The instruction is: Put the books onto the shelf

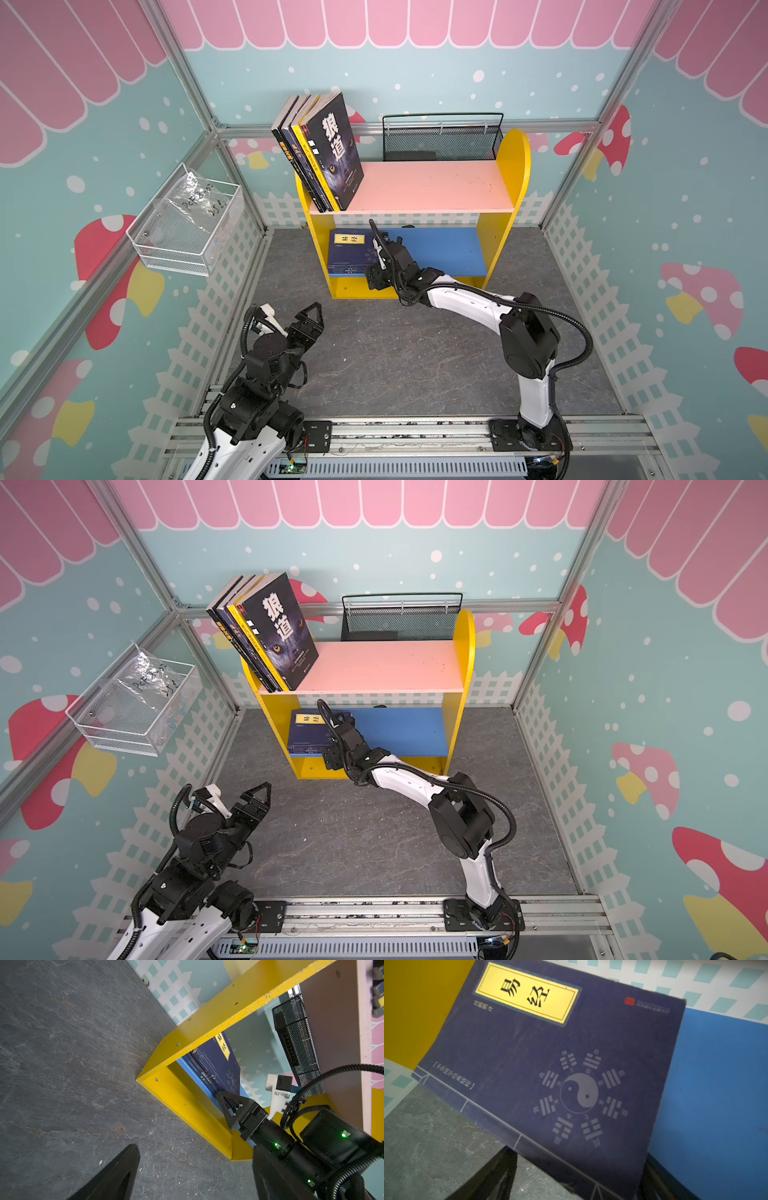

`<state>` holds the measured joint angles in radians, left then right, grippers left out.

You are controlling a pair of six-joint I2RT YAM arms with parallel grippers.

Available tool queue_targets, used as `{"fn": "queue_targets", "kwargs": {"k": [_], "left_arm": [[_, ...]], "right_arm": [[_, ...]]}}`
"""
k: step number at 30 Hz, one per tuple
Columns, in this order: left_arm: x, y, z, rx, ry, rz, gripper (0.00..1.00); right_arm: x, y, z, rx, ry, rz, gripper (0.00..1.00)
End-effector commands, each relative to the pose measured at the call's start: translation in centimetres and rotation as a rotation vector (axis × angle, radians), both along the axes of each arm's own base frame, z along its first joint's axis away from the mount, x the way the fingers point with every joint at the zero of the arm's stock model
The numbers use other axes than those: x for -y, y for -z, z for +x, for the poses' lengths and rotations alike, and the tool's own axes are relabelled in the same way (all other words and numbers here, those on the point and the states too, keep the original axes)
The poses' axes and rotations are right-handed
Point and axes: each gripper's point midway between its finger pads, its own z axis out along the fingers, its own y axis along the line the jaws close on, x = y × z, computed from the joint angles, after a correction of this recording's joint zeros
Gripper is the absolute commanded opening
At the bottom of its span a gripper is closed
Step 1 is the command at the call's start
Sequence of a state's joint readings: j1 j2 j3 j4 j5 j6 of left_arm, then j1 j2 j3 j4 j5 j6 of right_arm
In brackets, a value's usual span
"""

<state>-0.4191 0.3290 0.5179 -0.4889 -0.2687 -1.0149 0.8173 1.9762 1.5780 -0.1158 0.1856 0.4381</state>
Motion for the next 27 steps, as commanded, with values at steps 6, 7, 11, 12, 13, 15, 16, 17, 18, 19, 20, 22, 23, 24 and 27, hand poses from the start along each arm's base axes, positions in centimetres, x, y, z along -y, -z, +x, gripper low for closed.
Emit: {"fn": "queue_targets", "kwargs": {"k": [6, 7, 11, 12, 13, 15, 16, 17, 18, 19, 20, 22, 23, 24, 27], "left_arm": [[-0.4, -0.2, 0.0, -0.005, -0.017, 0.01, 0.87], [-0.4, -0.3, 0.0, -0.005, -0.015, 0.019, 0.87], [-0.7, 0.4, 0.2, -0.061, -0.02, 0.099, 0.88], [-0.8, 0.7, 0.3, -0.084, -0.022, 0.119, 0.88], [-0.7, 1.1, 0.5, -0.109, -0.019, 0.147, 0.88], [-1.2, 1.7, 0.8, -0.15, -0.044, 0.2, 0.89], [-1.4, 1.7, 1.1, -0.16, -0.049, 0.228, 0.92], [-1.5, 1.7, 1.3, -0.167, -0.056, 0.254, 0.99], [-1.8, 1.6, 1.6, -0.173, -0.069, 0.286, 0.99], [-2.2, 1.4, 1.8, -0.175, -0.084, 0.321, 1.0], [-2.5, 1.2, 2.1, -0.175, -0.098, 0.354, 0.99], [-3.5, 0.5, 2.7, -0.175, -0.146, 0.443, 0.99], [-4.5, 0.1, 3.1, -0.174, -0.189, 0.486, 0.99], [-5.2, -0.3, 3.5, -0.165, -0.228, 0.544, 0.99], [-6.9, -0.7, 4.9, -0.152, -0.328, 0.715, 1.0]], "right_arm": [[-0.4, -2.2, -0.7, 0.038, -0.045, 0.022, 0.9], [0.0, -2.6, -0.9, 0.045, -0.043, 0.019, 0.91], [2.5, -3.7, -2.2, 0.074, -0.018, -0.007, 0.95], [3.2, -3.9, -2.7, 0.079, -0.012, -0.015, 0.95], [4.1, -3.8, -3.2, 0.082, 0.003, -0.026, 0.96], [6.1, -3.5, -4.1, 0.086, 0.035, -0.052, 0.97], [7.2, -3.5, -4.6, 0.09, 0.054, -0.058, 0.97], [8.3, -3.2, -5.1, 0.091, 0.077, -0.069, 0.97], [9.7, -3.2, -5.8, 0.098, 0.104, -0.073, 0.97], [11.1, -3.2, -6.4, 0.107, 0.137, -0.073, 0.97], [12.4, -3.0, -7.0, 0.117, 0.166, -0.078, 0.97], [15.7, -2.9, -8.5, 0.149, 0.236, -0.086, 0.99], [17.2, -2.7, -8.9, 0.162, 0.266, -0.096, 0.99], [19.0, -2.3, -9.4, 0.175, 0.305, -0.11, 0.99], [23.7, -1.3, -9.9, 0.181, 0.396, -0.132, 1.0]]}}
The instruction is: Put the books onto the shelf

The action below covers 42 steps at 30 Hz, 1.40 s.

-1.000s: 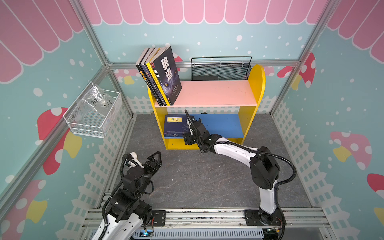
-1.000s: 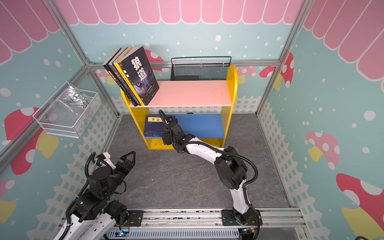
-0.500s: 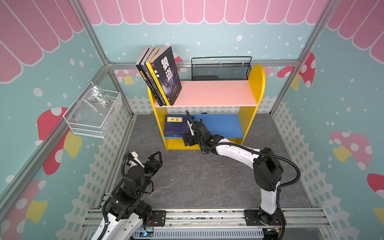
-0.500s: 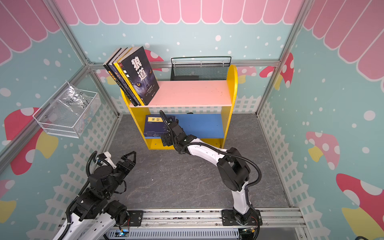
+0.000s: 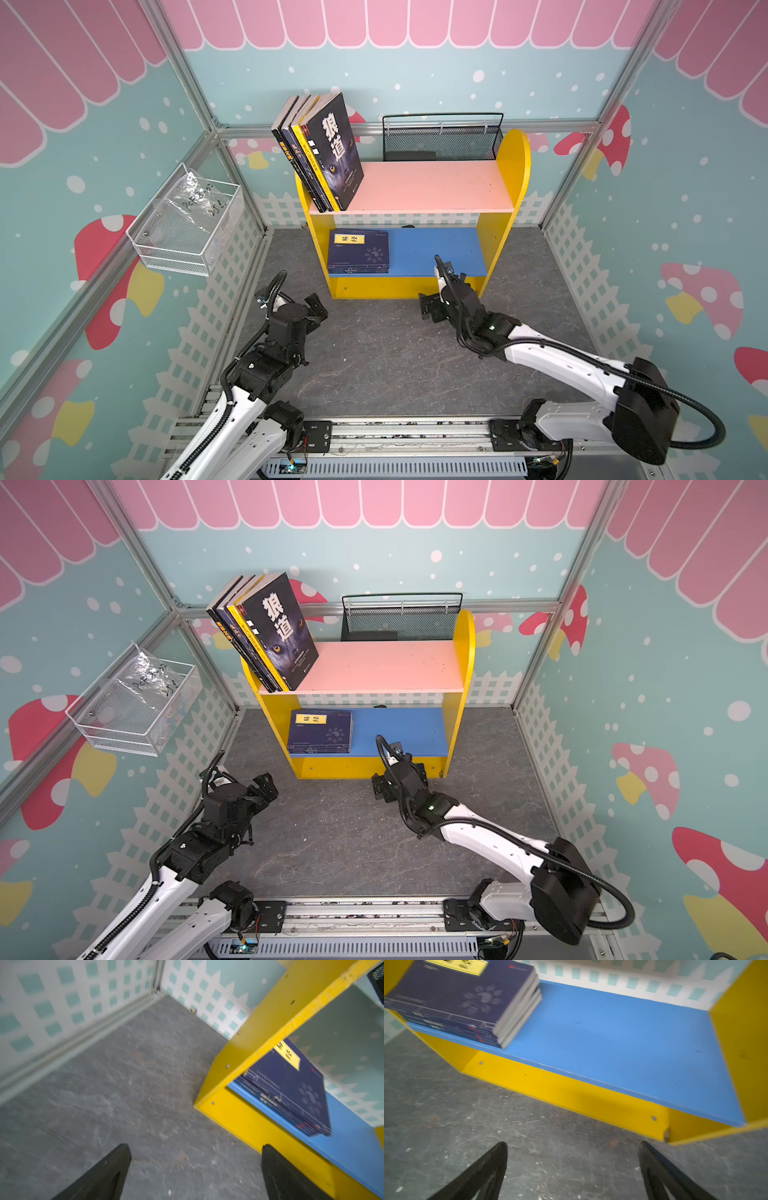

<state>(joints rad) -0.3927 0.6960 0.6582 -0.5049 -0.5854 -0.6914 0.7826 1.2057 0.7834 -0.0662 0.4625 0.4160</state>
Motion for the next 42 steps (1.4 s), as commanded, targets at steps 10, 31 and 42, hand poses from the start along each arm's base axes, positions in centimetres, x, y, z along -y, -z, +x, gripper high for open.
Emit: {"fn": "queue_targets", "kwargs": {"k": [10, 31, 42], "left_arm": [[-4.4, 2.4, 3.3, 0.18, -0.181, 0.44, 1.0], [-2.5, 8.0, 11.3, 0.138, 0.05, 0.524, 1.0], [-4.4, 10.2, 12.9, 0.104, 0.07, 0.436, 1.0]], "right_arm": [[14.7, 1.9, -0.1, 0.133, 0.383, -0.135, 1.0], [23.8, 3.0, 1.8, 0.492, 0.519, -0.127, 1.0], [22.9, 5.4, 5.1, 0.46, 0.378, -0.125, 1.0]]}}
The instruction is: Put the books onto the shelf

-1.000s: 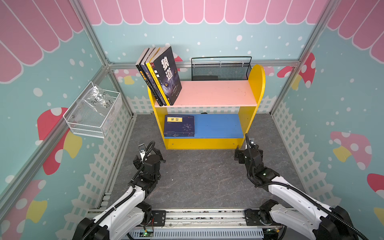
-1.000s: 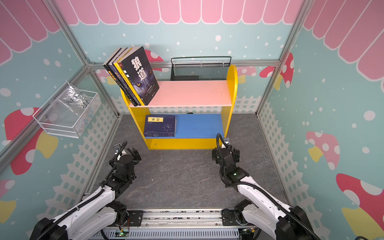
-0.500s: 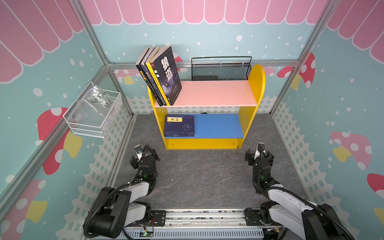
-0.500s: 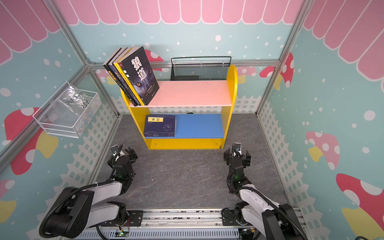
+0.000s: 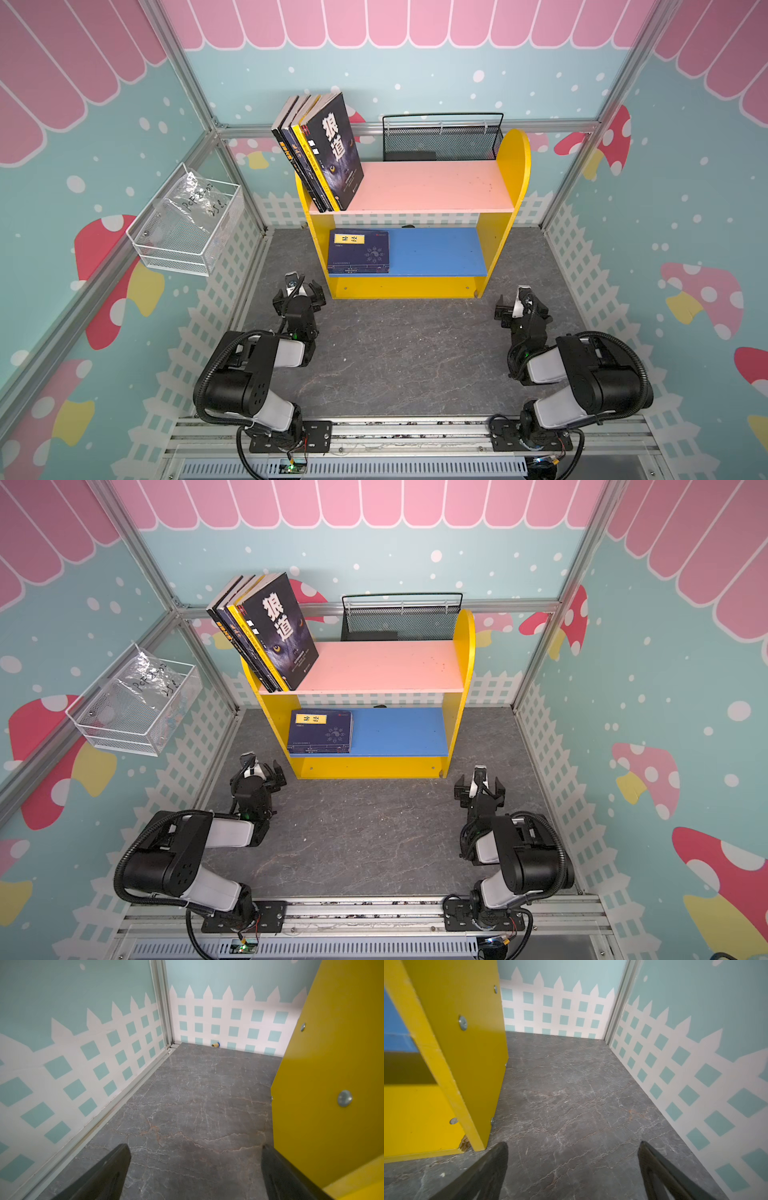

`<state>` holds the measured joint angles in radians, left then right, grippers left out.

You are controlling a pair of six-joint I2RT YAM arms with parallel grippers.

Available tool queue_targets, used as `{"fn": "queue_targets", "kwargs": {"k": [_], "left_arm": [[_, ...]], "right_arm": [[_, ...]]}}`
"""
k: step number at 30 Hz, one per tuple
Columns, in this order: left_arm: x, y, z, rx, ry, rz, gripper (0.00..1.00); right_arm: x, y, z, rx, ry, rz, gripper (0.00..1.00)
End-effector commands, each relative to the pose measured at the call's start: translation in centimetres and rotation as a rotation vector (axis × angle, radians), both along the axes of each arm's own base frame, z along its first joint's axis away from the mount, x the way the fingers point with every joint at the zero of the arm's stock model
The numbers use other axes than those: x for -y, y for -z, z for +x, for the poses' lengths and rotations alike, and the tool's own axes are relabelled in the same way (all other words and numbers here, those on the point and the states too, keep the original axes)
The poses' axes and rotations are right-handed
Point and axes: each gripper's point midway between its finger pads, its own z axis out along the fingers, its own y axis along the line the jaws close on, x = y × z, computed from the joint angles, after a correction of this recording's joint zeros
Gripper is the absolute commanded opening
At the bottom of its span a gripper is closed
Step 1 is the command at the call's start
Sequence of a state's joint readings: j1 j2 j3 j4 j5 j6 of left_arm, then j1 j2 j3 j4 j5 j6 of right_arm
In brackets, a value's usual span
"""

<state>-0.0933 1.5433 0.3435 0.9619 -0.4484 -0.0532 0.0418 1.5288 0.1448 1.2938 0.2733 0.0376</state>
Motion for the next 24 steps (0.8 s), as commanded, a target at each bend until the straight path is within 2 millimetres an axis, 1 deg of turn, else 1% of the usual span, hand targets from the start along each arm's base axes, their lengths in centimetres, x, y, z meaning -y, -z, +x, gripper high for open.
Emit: {"fn": "queue_targets", "kwargs": {"k": [1, 3, 5, 6, 9, 11, 13, 21, 24], "left_arm": [[0.4, -0.1, 1.0, -0.025, 0.042, -0.044, 0.99], [0.1, -0.3, 1.1, 0.011, 0.038, -0.029, 0.99], [0.2, -0.1, 0.9, -0.025, 0.04, -0.051, 0.99], [0.1, -0.3, 1.0, 0.002, 0.038, -0.037, 0.99], [1.1, -0.3, 1.0, -0.013, 0.072, -0.021, 1.0], [1.2, -0.3, 0.9, 0.002, 0.07, -0.003, 0.99], [1.7, -0.5, 0.8, 0.005, 0.087, 0.007, 0.99], [1.1, 0.0, 1.4, -0.022, 0.095, -0.023, 1.0], [1.4, -0.1, 1.4, -0.019, 0.122, -0.035, 1.0]], "right_arm": [[-0.7, -2.4, 1.8, 0.073, -0.065, -0.004, 0.99], [-0.7, -2.6, 1.9, 0.084, -0.077, -0.002, 1.0], [-0.6, -2.5, 1.9, 0.073, -0.074, 0.004, 0.99], [-0.7, -2.5, 1.9, 0.08, -0.076, 0.001, 1.0], [-0.7, -2.6, 1.8, 0.084, -0.077, 0.002, 0.99], [-0.6, -2.7, 1.7, 0.087, -0.073, -0.001, 1.0], [-0.5, -2.7, 1.7, 0.087, -0.067, 0.0, 1.0], [-0.5, -2.7, 1.6, 0.09, -0.066, 0.0, 0.99], [-0.5, -2.8, 1.6, 0.093, -0.065, -0.001, 0.99]]}}
